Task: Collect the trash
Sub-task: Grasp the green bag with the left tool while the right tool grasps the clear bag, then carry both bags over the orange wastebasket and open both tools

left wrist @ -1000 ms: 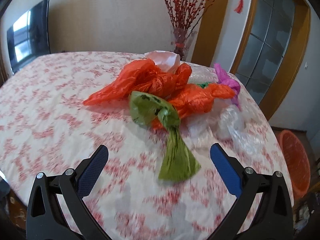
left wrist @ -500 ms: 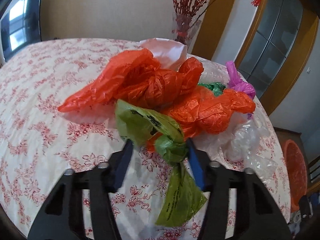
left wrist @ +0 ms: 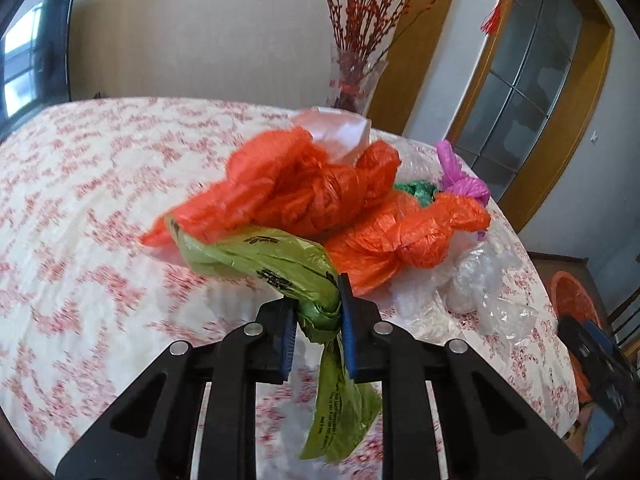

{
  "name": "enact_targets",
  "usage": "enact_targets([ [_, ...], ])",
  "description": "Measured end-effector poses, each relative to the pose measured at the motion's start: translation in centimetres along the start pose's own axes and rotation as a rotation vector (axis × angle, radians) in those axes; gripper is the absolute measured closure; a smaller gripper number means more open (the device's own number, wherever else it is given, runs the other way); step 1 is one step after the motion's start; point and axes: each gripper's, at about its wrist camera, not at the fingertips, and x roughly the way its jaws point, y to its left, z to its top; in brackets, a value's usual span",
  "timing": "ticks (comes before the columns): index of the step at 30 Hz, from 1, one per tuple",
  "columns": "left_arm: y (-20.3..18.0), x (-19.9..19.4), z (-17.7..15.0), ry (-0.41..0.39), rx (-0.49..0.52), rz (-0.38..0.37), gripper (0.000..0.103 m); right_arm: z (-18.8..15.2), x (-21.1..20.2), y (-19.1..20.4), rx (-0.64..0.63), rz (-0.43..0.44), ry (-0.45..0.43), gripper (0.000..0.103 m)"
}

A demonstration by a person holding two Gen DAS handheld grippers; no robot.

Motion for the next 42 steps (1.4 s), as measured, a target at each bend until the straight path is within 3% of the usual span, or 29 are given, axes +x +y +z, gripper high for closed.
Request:
enact_targets([
  [5, 0.7, -1.3, 0.3, -0.042, 0.036, 0.017, 0.084, 1.0, 4.4, 2.3, 0.015, 0.076, 0.11, 0.031],
  [16, 1.2, -1.7, 0.4, -0.053, 0.041, -0.013, 0.084, 2.3, 9.2, 6.0, -0.047, 0.032, 0.146, 0.035],
  [19, 1.1, -1.5, 0.2, -0.051, 0.041, -0.02, 0.084, 2.1, 10.4, 6.3, -0.069, 0.026, 0.183, 0.054],
  [23, 0.7, -1.6, 0.1, -0.051, 0.047, -0.029, 0.084, 1.7, 9.5, 5.7, -0.076, 0.027, 0.167, 0.061],
  [32, -1.2, -2.1, -0.3, -0.054, 0.078, -0.057, 0.084, -0.1, 5.5, 3.2, -0.062, 0.044, 0.131, 0.061],
  [42, -6.6, -2.0, -1.0, -0.037, 0.146, -0.15, 0.084, -2.3, -0.2, -1.2, -0.023, 0.02, 0.074, 0.061],
])
